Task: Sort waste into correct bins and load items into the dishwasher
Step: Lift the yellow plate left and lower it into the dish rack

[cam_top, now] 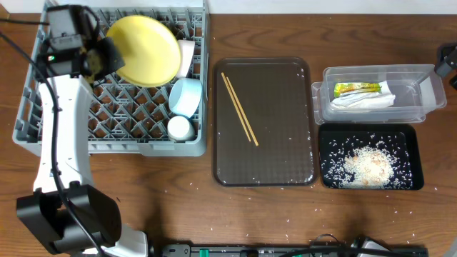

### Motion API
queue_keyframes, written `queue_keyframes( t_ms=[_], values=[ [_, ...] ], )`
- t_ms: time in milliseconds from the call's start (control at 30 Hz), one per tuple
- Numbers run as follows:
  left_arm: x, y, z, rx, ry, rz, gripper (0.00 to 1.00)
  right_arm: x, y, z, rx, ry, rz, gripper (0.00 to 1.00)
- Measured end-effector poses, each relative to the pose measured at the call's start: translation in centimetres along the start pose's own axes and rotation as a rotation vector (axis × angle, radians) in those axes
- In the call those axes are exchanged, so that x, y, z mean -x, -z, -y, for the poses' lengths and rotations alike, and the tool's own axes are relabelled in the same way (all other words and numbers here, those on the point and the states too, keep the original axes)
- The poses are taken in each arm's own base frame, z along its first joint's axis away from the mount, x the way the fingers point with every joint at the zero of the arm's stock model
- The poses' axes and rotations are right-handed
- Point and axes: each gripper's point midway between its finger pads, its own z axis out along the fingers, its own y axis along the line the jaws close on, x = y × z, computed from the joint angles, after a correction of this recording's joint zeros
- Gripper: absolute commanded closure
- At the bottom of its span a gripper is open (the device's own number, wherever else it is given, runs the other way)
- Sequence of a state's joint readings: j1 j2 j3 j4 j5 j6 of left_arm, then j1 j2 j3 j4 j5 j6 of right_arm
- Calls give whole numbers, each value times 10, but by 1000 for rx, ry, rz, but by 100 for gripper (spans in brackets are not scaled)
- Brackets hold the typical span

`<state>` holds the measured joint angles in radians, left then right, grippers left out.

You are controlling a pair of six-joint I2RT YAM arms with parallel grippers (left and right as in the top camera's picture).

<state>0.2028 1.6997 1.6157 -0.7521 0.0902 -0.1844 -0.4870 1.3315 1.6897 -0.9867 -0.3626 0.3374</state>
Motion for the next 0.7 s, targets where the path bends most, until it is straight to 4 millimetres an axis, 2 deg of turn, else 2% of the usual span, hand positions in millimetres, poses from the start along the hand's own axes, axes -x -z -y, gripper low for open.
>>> queue_keyframes(
  t_ms=[133, 433, 533, 700],
  values=[
    [-7, -13, -19, 22, -27, -8, 93, 0, 0, 0, 0, 0, 0, 1],
    [-23, -35, -35, 29, -93, -5, 93, 0, 0, 0, 0, 0, 0, 1],
    [-23, -29, -42, 36, -104, 11, 93, 0, 0, 0, 0, 0, 0, 1],
    [-13, -7, -45, 45, -146, 72, 92, 0, 0, 0, 0, 0, 0, 1]
  ],
)
